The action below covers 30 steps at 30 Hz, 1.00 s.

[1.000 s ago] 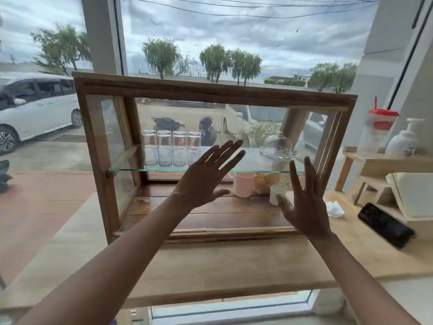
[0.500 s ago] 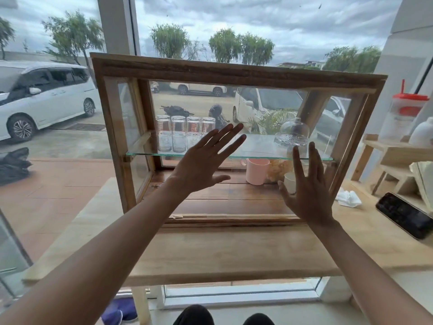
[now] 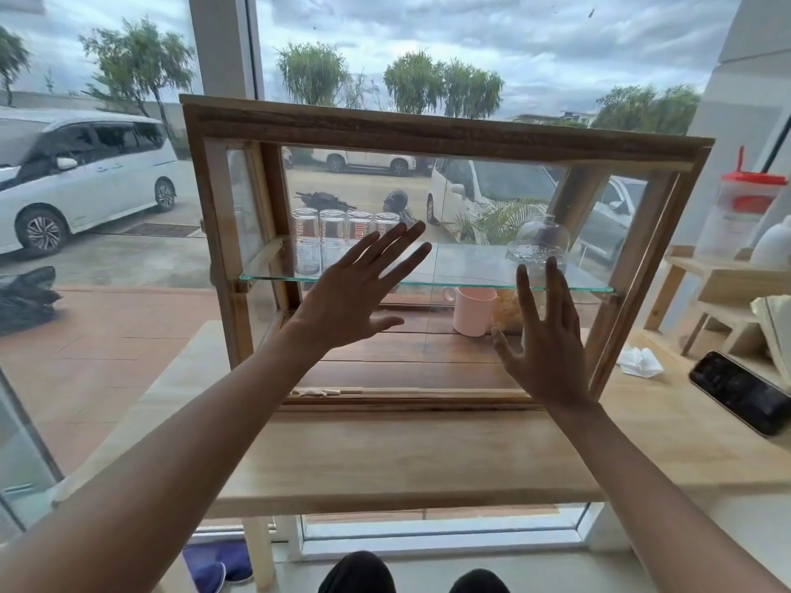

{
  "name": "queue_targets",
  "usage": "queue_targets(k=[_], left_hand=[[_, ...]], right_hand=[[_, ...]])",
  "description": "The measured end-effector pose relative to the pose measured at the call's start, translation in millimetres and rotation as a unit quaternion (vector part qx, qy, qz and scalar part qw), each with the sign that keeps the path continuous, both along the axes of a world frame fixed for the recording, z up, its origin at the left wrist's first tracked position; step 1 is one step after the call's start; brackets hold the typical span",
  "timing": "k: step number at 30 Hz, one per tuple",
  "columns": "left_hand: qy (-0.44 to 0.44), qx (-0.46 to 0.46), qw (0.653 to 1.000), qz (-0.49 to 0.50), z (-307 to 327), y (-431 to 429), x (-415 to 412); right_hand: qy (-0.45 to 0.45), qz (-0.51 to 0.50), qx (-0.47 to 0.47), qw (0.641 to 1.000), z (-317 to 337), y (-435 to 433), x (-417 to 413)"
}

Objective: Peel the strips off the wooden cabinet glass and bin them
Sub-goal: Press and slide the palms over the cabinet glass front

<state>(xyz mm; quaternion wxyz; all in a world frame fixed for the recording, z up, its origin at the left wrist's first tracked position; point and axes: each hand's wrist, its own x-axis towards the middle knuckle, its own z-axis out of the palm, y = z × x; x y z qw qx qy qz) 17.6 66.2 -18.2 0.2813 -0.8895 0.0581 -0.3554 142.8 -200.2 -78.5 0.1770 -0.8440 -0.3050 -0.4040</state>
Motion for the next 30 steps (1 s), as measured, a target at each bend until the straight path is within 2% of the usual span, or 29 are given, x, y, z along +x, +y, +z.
queue_targets(k=[30], left_hand=[[0.01, -0.023, 1.0, 0.004, 4, 31, -28]], right_hand=[[-0.001, 0.033, 0.022, 0.999, -2, 37, -23]])
